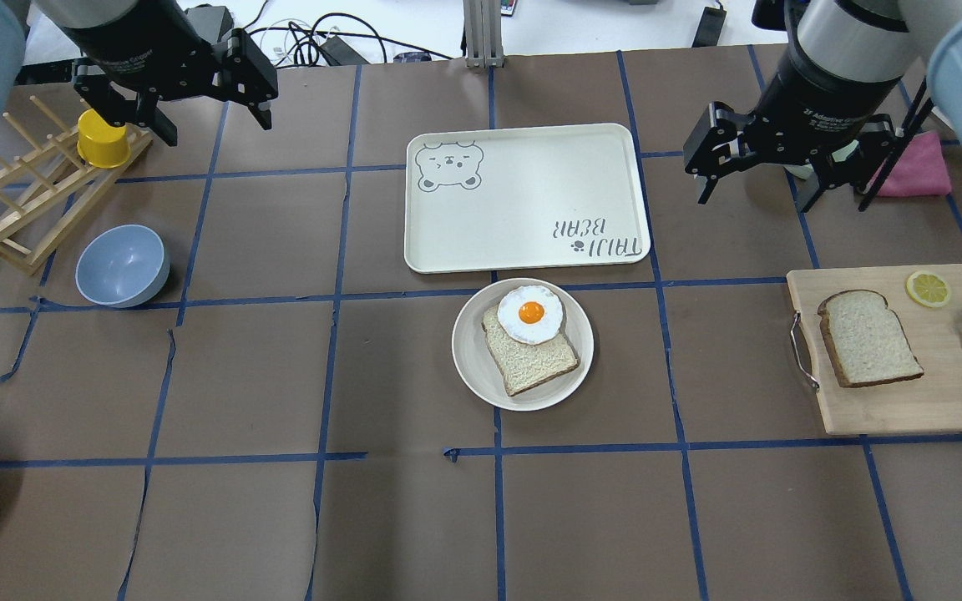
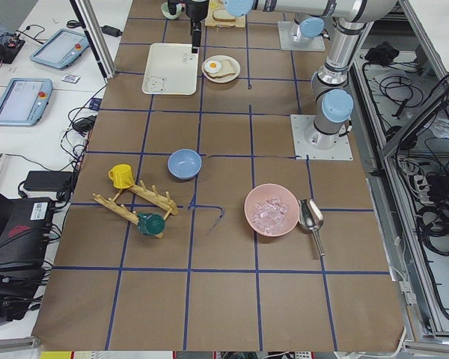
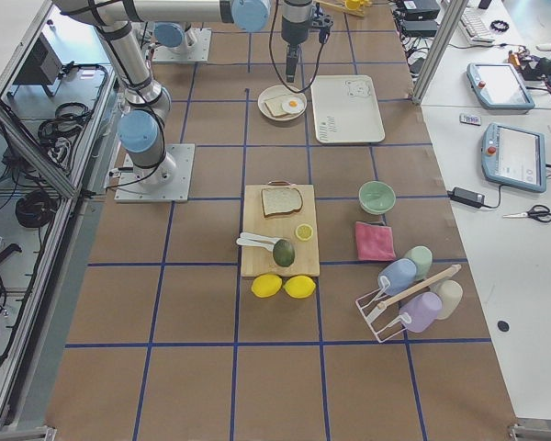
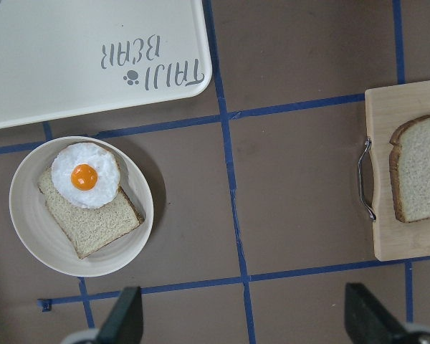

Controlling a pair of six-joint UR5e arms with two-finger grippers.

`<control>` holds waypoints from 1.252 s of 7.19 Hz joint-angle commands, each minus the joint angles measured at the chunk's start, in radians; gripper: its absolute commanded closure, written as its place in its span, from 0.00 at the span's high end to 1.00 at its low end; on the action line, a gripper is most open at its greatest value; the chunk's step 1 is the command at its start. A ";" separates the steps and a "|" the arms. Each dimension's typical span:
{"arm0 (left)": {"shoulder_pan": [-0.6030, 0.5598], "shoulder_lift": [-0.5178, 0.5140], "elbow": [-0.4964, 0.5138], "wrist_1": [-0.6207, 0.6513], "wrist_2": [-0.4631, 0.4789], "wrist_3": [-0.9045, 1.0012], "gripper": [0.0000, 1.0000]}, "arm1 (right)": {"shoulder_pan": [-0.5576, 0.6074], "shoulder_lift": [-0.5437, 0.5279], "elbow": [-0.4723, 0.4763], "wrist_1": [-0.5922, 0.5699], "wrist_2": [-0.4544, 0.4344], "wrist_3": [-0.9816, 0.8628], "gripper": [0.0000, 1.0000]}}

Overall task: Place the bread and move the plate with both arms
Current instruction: 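Move the right gripper down over the bread slice on the cutting board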

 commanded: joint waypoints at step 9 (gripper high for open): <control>0.000 0.001 -0.001 0.000 -0.003 0.000 1.00 | -0.221 0.155 0.167 -0.217 -0.202 0.049 0.97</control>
